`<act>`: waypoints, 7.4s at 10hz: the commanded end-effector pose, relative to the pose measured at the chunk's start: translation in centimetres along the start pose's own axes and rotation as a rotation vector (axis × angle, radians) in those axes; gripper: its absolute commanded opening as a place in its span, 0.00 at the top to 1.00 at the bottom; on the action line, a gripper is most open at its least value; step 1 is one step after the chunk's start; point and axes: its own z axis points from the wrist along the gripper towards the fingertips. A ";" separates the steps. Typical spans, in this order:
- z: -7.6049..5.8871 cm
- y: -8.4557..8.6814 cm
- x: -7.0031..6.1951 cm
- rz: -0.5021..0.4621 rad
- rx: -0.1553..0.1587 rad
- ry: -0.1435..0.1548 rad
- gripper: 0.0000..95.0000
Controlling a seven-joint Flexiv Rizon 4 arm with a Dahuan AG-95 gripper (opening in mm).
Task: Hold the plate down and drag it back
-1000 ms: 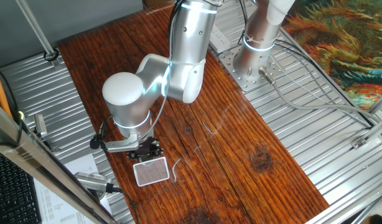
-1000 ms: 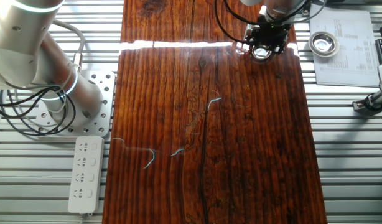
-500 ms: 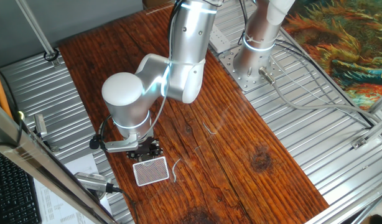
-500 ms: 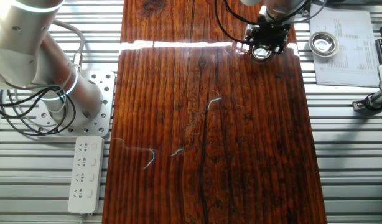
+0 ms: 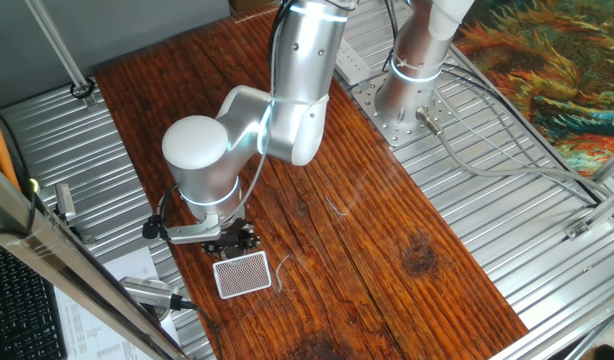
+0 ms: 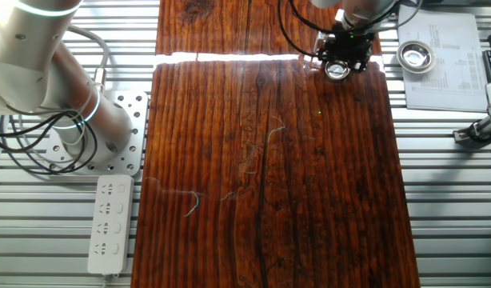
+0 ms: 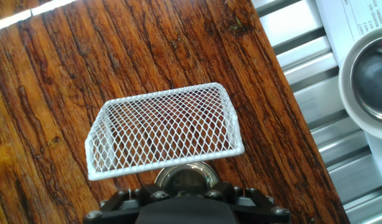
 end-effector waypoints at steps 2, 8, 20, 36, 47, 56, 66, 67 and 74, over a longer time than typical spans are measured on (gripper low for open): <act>-0.1 0.0 0.4 -0.005 0.000 0.002 1.00; 0.0 -0.4 1.5 -0.017 0.001 0.004 1.00; 0.1 -0.9 2.5 -0.028 0.004 0.009 1.00; 0.0 -1.1 2.9 -0.028 -0.001 0.006 1.00; -0.4 -1.1 2.7 0.000 0.003 0.021 1.00; -0.6 -0.8 2.2 0.025 -0.007 0.014 0.40; -0.4 -0.5 1.8 0.054 -0.010 0.004 0.00; -0.5 -0.6 1.8 0.073 -0.010 0.005 0.20; -0.6 -2.0 3.4 0.153 -0.006 0.013 0.80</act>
